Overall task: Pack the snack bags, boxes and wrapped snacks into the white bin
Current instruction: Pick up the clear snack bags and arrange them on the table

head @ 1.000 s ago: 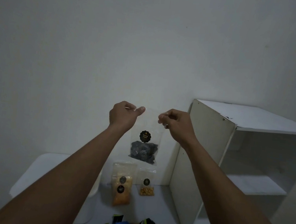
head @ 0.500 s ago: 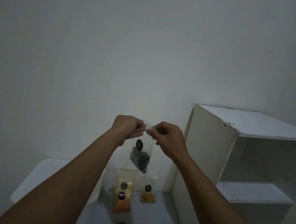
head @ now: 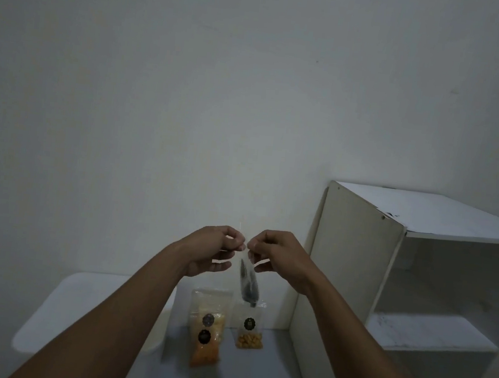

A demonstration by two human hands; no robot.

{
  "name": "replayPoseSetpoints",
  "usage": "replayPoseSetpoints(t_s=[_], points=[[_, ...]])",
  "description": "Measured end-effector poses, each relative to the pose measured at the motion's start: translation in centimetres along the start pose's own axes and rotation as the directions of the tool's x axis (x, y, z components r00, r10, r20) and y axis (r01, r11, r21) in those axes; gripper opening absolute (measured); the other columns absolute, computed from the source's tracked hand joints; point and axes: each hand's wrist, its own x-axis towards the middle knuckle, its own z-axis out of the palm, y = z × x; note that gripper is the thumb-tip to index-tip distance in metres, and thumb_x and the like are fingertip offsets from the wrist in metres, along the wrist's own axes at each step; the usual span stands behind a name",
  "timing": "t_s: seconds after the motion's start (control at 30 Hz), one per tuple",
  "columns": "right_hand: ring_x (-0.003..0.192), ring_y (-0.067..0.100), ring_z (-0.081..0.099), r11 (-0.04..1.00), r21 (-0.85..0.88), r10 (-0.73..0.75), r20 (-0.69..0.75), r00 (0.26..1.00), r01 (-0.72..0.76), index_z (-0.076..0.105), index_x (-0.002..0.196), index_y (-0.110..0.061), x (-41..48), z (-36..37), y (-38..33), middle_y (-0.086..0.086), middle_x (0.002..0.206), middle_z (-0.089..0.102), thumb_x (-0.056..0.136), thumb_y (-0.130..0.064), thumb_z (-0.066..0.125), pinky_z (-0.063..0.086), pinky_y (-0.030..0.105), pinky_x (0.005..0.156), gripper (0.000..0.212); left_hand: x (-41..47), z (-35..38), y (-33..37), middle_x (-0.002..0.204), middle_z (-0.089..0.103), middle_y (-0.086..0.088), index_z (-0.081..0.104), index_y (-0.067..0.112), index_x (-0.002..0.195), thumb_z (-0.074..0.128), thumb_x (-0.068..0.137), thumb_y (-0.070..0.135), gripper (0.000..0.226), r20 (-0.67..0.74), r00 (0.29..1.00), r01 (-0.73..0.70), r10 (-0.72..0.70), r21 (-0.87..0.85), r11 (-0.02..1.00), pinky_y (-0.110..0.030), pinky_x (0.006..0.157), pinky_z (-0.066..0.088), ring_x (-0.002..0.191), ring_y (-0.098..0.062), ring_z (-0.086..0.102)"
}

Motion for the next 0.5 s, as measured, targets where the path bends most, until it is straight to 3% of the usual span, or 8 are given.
replayPoseSetpoints(t_s=[0.23,0.3,0.4,0.43,0.5], points=[[0.073,0.014,0.066,0.993,-0.115,0.001,-0.044,0.999,-0.006,0.068,0.096,-0.004,-0.4,0.7,1.9,0.009,0.084,0.071,0.097,-0.015,0.055,0.058,0.029,0.065,0.017,1.5,-0.6,-2.3,0.090,0.067,0.001,0.066,0.018,0.090,0.061,0.092,0.015,0.006,0.043,0.996,0.078,-0.077,-0.020,0.997,-0.027,0.067,0.047,0.079,-0.014,0.055],[0.079,0.013,0.068,0.983,-0.185,-0.026,-0.086,0.996,0.010,0.067,0.099,-0.012,-0.5,0.9,3.1,0.004,0.090,0.072,0.097,-0.034,0.056,0.060,0.035,0.070,0.025,2.3,-0.4,-2.7,0.091,0.069,0.002,0.069,0.017,0.091,0.062,0.092,0.016,0.007,-0.005,0.998,0.063,-0.063,-0.008,0.998,-0.027,0.067,0.047,0.081,-0.014,0.056],[0.093,0.008,0.066,0.963,-0.266,0.037,-0.022,0.999,-0.041,0.060,0.114,-0.030,-1.0,1.0,5.5,-0.009,0.106,0.068,0.076,-0.074,0.060,0.058,0.033,0.076,0.059,3.4,-0.1,-3.3,0.089,0.073,0.004,0.073,0.014,0.096,0.062,0.090,0.017,0.013,-0.104,0.993,0.049,-0.053,-0.043,0.998,-0.025,0.065,0.044,0.081,-0.014,0.057],[0.096,0.007,0.065,0.955,-0.291,0.068,-0.002,0.998,-0.066,0.057,0.119,-0.032,-1.1,1.2,6.4,-0.010,0.110,0.067,0.073,-0.072,0.064,0.055,0.028,0.076,0.062,3.6,0.1,-3.5,0.090,0.074,0.004,0.073,0.013,0.098,0.062,0.090,0.018,0.015,-0.131,0.990,0.051,-0.057,-0.050,0.997,-0.025,0.064,0.044,0.083,-0.014,0.057],[0.094,0.005,0.065,0.944,-0.319,0.072,-0.043,0.996,-0.082,0.060,0.118,-0.029,-0.9,1.7,8.5,-0.009,0.108,0.066,0.082,-0.054,0.068,0.055,0.028,0.075,0.044,4.1,0.7,-4.1,0.094,0.075,0.004,0.073,0.013,0.100,0.063,0.090,0.020,0.016,-0.159,0.984,0.068,-0.079,-0.074,0.995,-0.025,0.065,0.045,0.088,-0.014,0.059]])
